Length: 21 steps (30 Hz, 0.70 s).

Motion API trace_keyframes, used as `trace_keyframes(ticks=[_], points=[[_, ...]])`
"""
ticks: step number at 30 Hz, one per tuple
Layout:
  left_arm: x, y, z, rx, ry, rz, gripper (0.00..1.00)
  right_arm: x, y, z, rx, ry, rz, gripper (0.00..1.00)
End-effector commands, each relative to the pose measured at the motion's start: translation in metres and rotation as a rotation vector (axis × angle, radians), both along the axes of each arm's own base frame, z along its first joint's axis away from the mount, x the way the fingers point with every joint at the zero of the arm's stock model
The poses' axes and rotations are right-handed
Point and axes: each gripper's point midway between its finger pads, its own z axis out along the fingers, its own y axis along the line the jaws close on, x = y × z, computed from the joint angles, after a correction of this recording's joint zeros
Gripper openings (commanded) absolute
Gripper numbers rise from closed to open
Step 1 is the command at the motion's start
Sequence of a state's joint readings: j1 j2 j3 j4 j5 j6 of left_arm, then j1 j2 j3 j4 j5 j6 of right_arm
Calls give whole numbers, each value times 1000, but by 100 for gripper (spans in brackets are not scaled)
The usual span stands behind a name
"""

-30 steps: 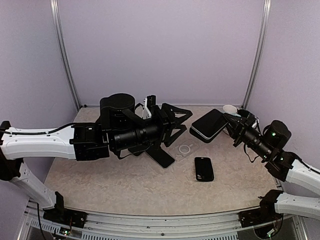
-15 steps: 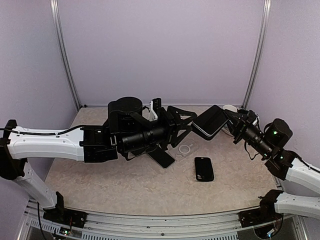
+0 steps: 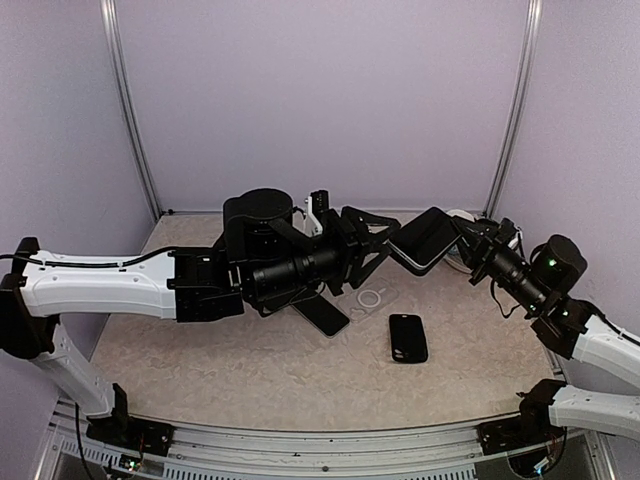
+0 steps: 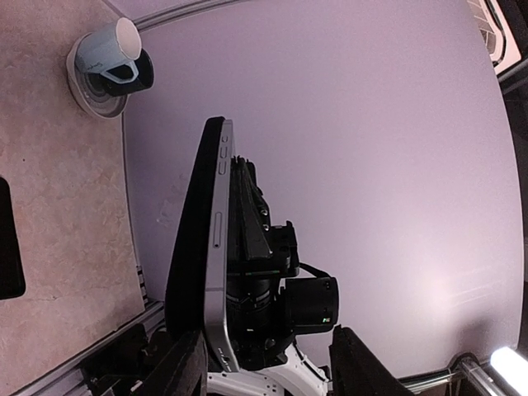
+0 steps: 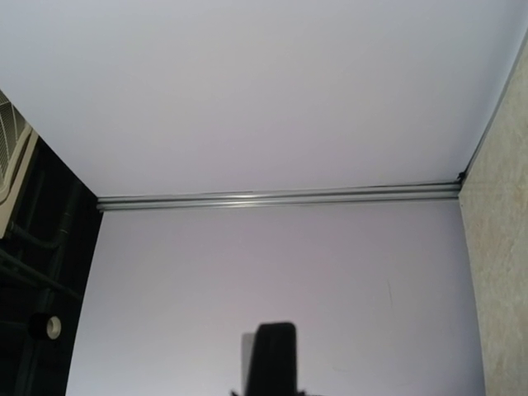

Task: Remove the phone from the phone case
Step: Pass from the right arm to the left

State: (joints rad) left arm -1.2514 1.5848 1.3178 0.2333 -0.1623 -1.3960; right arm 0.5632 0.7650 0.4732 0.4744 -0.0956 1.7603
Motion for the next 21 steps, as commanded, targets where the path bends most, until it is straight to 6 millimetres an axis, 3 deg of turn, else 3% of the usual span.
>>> trace_keyframes(ticks=[1, 7, 12, 21], points=[[-5, -6, 3, 25, -29, -26, 55, -19, 3, 46, 38, -130, 56, 0], [-8, 7, 9, 55, -54, -4, 59, -20, 2, 51, 36, -142, 56, 0], [-14, 3, 27, 26, -104, -36, 57, -20, 4, 53, 27, -150, 61, 0], [-18, 9, 42, 23, -150, -29, 57, -19, 3, 50, 6, -148, 49, 0]])
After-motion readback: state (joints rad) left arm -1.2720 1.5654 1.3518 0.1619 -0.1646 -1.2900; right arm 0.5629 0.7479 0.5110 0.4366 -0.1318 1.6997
